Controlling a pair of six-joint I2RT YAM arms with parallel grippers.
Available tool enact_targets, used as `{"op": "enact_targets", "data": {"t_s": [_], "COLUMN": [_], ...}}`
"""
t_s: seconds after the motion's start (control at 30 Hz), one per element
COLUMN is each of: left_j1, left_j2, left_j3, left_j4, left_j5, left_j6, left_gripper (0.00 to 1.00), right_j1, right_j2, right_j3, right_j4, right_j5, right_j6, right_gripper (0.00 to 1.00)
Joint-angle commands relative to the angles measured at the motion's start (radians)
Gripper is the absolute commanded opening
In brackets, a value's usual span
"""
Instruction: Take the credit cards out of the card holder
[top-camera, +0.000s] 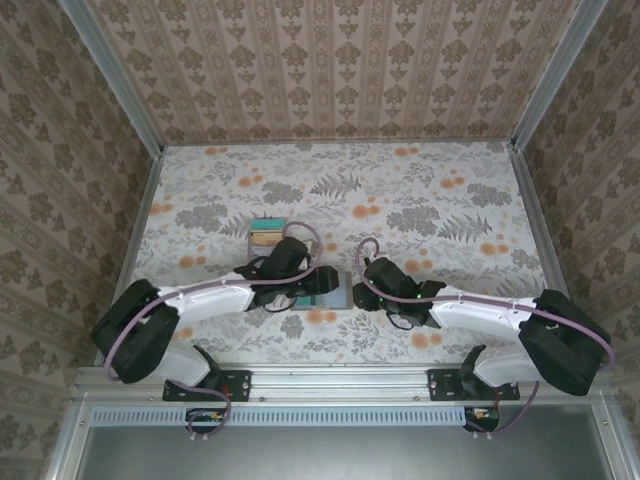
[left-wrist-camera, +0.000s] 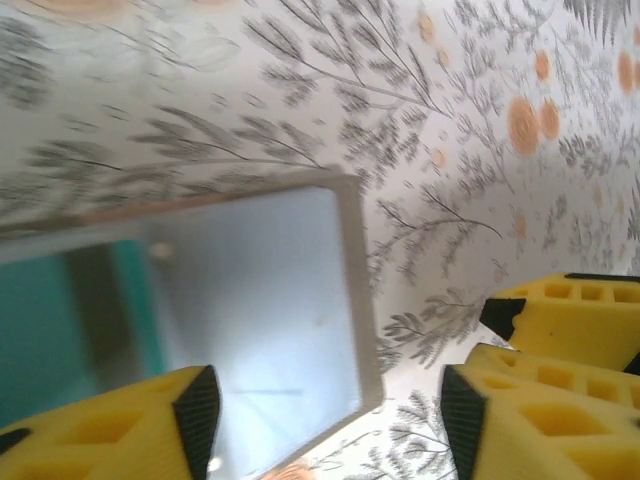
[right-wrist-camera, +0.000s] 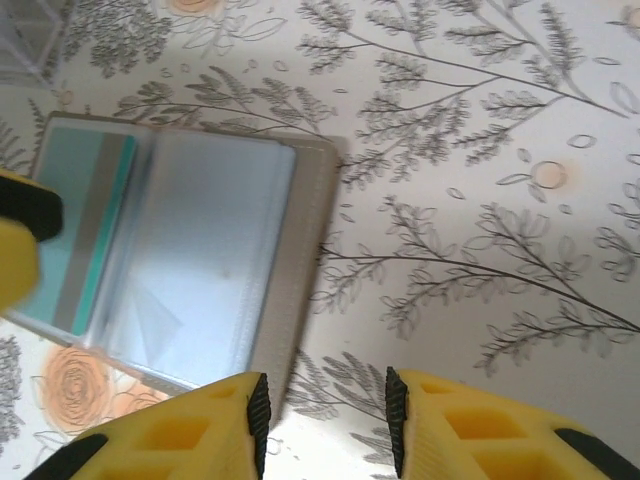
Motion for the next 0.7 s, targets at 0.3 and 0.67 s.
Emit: {"op": "enact_targets", "data": {"t_s": [0.3, 0.67], "left_j1": [0.179, 0.193], "left_j2": [-0.151, -0.096], "left_j3": [-0.154, -0.191], "left_j4": [-0.072, -0.018], "left_j5": [0.026, 0.043], "left_j6": [0.042, 0.037], "left_gripper": [0.1, 0.07], "right_j1": [0.021, 0.026], "right_j2": [0.226, 0.381], "right_j3": [0.172, 0.257], "right_j4": [0.16, 0.184], "right_j5": [-0.21, -0.28], "right_j6": [0.097, 0.156], "right_gripper": [0.19, 0.15]}}
